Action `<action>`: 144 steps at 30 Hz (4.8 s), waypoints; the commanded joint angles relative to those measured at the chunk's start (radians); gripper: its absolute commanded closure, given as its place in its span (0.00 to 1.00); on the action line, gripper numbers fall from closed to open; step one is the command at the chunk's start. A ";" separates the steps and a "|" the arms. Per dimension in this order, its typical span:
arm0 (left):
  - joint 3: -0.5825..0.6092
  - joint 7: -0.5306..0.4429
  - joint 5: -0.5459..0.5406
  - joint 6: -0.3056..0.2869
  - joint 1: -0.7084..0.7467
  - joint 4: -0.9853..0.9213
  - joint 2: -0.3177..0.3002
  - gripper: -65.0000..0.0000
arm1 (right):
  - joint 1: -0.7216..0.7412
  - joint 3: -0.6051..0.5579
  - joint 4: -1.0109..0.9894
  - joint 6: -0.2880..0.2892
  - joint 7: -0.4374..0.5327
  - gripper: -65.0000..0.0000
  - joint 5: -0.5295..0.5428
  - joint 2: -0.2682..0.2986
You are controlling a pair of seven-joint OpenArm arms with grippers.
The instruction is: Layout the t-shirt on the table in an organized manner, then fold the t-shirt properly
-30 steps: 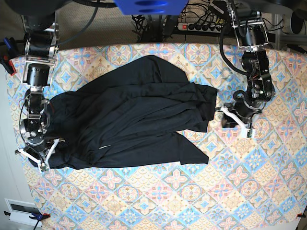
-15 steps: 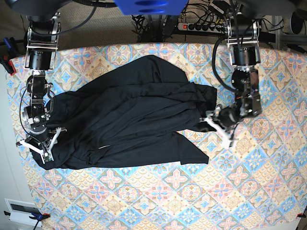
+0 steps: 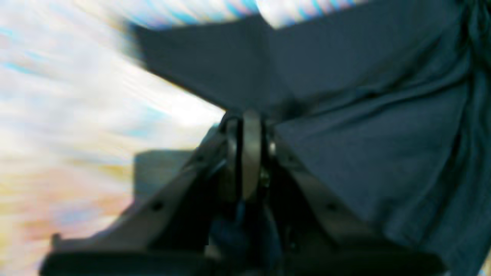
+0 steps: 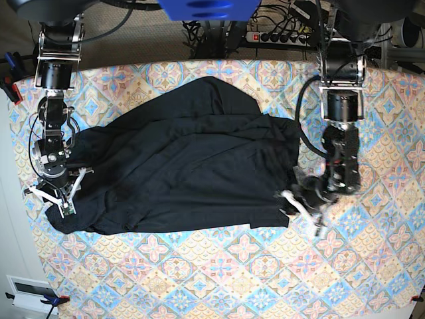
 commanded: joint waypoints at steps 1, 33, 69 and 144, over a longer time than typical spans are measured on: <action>-0.039 -0.036 0.008 0.001 -0.047 0.014 -0.023 1.00 | 0.025 0.006 0.040 -0.009 0.024 0.71 0.005 0.021; -0.157 -0.373 0.348 0.216 -0.375 -0.360 -0.126 0.60 | -0.208 0.001 0.264 -0.006 -0.037 0.71 0.240 0.001; -0.174 -0.162 0.130 0.214 0.117 0.134 -0.219 0.99 | -0.202 -0.263 0.264 -0.006 -0.052 0.71 0.243 -0.007; -0.023 -0.501 0.403 0.346 -0.133 -0.245 -0.075 0.56 | -0.206 -0.274 0.272 -0.006 -0.052 0.71 0.247 -0.008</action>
